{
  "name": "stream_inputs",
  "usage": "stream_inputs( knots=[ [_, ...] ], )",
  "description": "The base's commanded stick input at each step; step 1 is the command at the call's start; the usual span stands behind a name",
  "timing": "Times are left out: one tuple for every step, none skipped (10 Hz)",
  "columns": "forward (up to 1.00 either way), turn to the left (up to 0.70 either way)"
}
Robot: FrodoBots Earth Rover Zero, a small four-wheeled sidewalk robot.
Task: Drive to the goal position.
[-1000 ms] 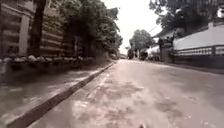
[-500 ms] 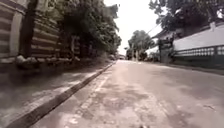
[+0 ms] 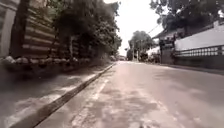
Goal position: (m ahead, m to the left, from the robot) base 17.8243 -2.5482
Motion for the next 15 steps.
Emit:
stream_inputs(
  knots=[
    [0.7,0.0],
    [0.7,-0.01],
    [0.7,-0.06],
    [0.7,-0.21],
    [0.7,-0.26],
    [0.7,-0.12],
    [0.7,0.0],
    [0.7,0.0],
    [0.7,0.0],
    [0.7,0.0],
    [0.7,0.0],
    [0.7,0.0],
    [0.7,-0.26],
    [0.7,-0.22],
    [0.7,-0.1]
  ],
)
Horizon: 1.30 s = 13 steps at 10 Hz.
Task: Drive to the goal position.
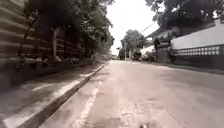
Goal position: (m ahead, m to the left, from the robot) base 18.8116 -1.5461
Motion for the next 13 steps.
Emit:
stream_inputs(
  knots=[
    [0.7,-0.02],
    [0.7,0.0],
    [0.7,0.0],
    [0.7,0.0],
    [0.7,0.0],
    [0.7,0.0],
    [0.7,0.0],
    [0.7,0.0],
    [0.7,0.0],
    [0.7,0.0],
    [0.7,0.0],
    [0.7,0.0],
    [0.7,0.0]
  ],
)
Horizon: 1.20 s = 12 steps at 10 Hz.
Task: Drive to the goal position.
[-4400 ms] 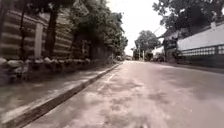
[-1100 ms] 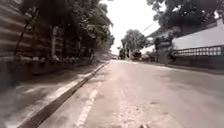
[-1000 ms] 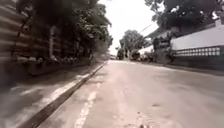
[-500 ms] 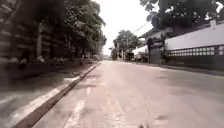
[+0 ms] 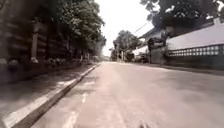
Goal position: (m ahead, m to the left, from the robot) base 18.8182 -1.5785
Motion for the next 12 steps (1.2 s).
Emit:
stream_inputs(
  knots=[
    [0.7,0.0],
    [0.7,0.0],
    [0.7,0.0],
    [0.7,0.0],
    [0.7,0.0],
    [0.7,0.0],
    [0.7,0.0],
    [0.7,0.0],
    [0.7,0.03],
    [0.7,0.29],
    [0.7,0.3],
    [0.7,0.11]
  ],
)
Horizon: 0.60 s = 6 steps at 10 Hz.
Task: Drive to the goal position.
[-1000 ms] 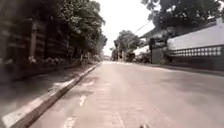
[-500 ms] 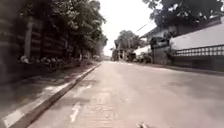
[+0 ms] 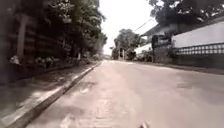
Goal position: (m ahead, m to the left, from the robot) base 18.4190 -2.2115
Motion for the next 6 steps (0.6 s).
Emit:
stream_inputs(
  knots=[
    [0.7,0.01],
    [0.7,0.0],
    [0.7,0.0],
    [0.7,0.0],
    [0.7,0.0],
    [0.7,0.0]
  ],
)
